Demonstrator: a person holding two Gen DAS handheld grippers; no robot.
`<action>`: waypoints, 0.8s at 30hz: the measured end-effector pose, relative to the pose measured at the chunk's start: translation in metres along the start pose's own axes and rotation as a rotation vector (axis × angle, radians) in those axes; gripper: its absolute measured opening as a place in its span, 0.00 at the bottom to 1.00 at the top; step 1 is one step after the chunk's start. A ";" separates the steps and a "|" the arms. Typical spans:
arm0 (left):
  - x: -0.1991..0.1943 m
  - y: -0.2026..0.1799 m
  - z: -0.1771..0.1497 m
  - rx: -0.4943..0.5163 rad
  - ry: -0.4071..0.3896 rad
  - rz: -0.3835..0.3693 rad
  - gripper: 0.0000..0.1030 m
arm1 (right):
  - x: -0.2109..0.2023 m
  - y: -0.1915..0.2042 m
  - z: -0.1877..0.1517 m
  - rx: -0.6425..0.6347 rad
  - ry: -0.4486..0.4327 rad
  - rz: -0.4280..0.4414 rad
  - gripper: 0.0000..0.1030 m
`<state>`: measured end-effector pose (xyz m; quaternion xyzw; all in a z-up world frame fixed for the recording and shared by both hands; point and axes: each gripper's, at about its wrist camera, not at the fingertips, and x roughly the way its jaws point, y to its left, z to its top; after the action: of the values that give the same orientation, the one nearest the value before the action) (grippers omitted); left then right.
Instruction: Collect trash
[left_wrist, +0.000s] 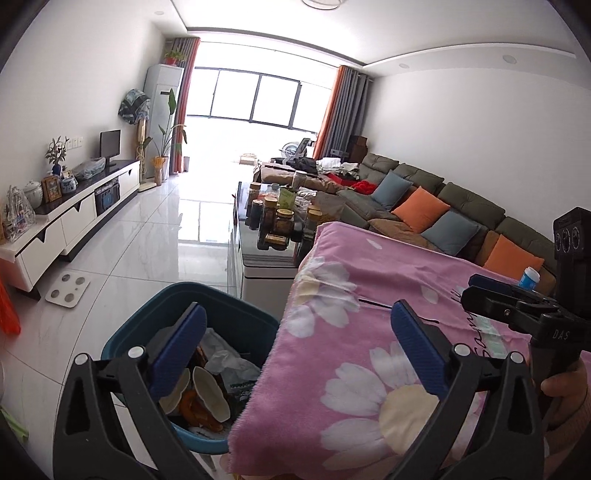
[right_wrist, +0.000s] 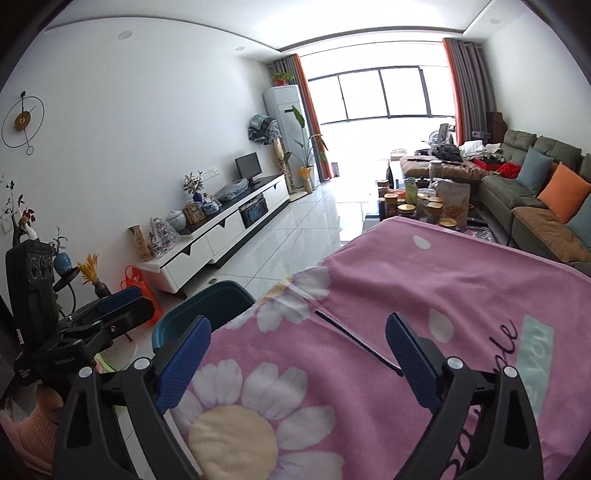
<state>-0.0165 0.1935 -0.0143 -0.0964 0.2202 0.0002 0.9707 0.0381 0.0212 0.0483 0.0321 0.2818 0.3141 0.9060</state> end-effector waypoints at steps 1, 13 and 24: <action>0.000 -0.008 -0.001 0.005 -0.002 -0.012 0.95 | -0.009 -0.005 -0.003 0.003 -0.017 -0.029 0.93; 0.009 -0.096 -0.003 0.075 -0.091 -0.032 0.95 | -0.085 -0.057 -0.040 0.084 -0.175 -0.310 0.93; 0.002 -0.141 -0.010 0.142 -0.154 -0.065 0.95 | -0.127 -0.064 -0.060 0.098 -0.288 -0.462 0.93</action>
<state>-0.0126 0.0528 0.0027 -0.0340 0.1413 -0.0397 0.9886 -0.0405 -0.1117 0.0447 0.0552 0.1646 0.0772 0.9818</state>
